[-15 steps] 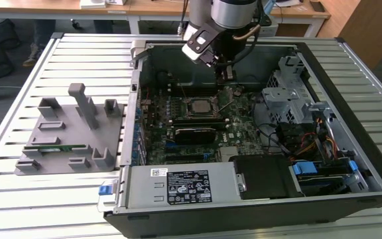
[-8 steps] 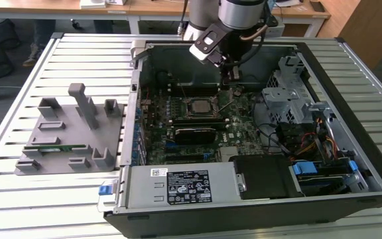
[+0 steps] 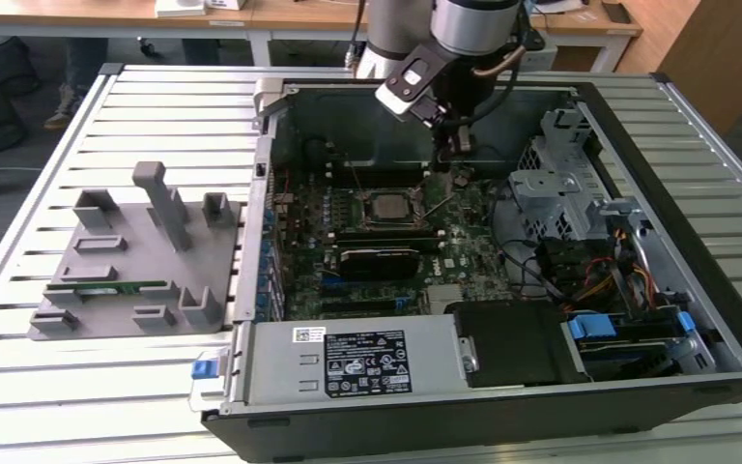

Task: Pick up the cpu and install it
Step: 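Close the cpu cover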

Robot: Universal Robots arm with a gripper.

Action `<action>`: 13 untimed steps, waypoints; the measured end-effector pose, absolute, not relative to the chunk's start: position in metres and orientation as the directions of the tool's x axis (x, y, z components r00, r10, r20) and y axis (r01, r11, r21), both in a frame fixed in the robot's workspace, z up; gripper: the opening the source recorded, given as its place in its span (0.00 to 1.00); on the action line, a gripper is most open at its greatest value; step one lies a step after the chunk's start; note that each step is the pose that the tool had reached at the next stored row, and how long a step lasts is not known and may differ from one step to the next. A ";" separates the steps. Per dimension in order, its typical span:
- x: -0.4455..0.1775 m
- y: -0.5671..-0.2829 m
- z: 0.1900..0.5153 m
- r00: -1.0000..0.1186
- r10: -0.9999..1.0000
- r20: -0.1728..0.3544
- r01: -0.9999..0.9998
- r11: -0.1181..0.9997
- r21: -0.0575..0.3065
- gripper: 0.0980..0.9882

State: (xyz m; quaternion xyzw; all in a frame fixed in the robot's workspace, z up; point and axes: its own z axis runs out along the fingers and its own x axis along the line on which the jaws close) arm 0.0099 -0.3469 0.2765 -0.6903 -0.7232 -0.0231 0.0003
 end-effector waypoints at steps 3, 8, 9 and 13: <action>0.012 -0.345 0.276 -0.047 0.998 0.032 0.998 0.046 0.033 0.01; 0.017 -0.344 0.273 -0.047 0.998 0.032 0.998 0.046 0.033 0.01; 0.017 -0.344 0.272 -0.047 0.998 0.032 0.998 0.046 0.033 0.01; 0.020 -0.344 0.270 -0.047 0.998 0.032 0.998 0.046 0.033 0.01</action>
